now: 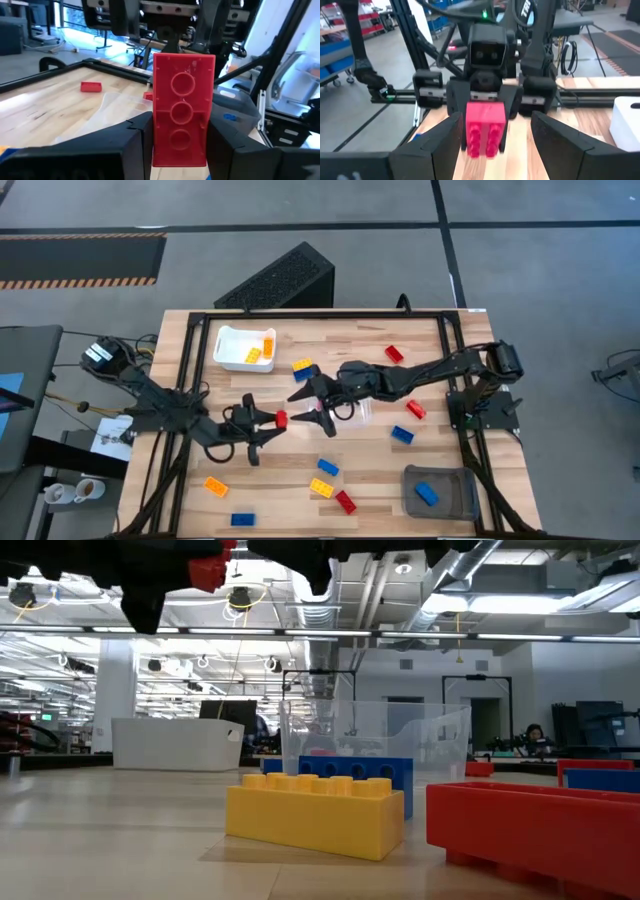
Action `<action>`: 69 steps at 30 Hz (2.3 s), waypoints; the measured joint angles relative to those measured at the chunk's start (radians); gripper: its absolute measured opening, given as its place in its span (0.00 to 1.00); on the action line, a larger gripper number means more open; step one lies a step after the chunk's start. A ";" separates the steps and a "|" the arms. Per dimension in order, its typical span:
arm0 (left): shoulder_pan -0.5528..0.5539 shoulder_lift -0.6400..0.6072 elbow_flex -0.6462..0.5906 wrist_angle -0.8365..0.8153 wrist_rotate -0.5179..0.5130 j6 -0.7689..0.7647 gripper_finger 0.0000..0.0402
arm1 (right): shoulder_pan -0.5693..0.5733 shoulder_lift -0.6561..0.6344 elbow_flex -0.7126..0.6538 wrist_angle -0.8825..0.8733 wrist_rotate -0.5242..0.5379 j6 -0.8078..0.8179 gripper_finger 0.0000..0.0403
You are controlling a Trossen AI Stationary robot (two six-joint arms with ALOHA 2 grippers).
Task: Sort & place blocks by color
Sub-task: Put the red game piece into the transparent bin
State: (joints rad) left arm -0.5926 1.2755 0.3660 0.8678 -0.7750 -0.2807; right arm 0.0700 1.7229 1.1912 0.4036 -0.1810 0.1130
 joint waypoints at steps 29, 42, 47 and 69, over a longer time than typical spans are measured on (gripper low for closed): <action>0.161 0.000 0.000 0.022 0.198 0.034 0.24 | -0.004 0.000 0.000 0.063 0.000 0.043 0.65; 0.163 0.000 0.000 0.101 0.221 0.100 0.24 | -0.018 -0.001 0.000 0.001 0.011 0.052 0.81; 0.171 0.000 0.000 0.134 0.221 0.105 0.24 | -0.019 -0.001 0.000 0.002 0.012 0.065 0.88; 0.274 0.000 0.000 0.190 0.334 0.057 0.24 | -0.022 -0.001 0.000 0.014 0.051 0.044 0.72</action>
State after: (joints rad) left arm -0.3187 1.2751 0.3664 1.0580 -0.4411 -0.2234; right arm 0.0479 1.7222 1.1915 0.4176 -0.1295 0.1570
